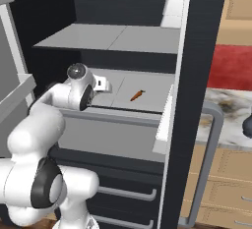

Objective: Move the fish and carrot from the second highest shelf to the top shelf to make space. Then, place the pitcher from the counter on the cleared second highest shelf.

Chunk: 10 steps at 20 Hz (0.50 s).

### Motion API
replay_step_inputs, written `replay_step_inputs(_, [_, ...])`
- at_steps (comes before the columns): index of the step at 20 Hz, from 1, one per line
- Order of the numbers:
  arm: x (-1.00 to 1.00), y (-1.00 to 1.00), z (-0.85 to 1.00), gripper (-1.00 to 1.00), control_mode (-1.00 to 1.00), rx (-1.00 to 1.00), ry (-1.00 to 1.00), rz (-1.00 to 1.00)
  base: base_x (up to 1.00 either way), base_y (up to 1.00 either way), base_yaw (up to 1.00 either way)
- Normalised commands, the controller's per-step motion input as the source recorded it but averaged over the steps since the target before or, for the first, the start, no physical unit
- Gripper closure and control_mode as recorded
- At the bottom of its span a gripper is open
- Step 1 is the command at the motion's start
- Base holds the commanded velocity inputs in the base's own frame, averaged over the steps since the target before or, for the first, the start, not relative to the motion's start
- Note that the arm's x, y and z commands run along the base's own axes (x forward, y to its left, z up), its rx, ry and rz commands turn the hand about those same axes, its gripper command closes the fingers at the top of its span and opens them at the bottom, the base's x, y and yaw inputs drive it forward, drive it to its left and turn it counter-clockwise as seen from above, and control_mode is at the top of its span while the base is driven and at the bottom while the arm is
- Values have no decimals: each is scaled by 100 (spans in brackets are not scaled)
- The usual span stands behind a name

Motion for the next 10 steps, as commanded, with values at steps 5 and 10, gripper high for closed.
replay_step_inputs(5, [-53, 0, 100, 100, -100, 0, -15, 4, 0, 0, 0])
replay_step_inputs(10, [-28, 0, 100, 100, -100, 0, -13, 0, 0, 0, 0])
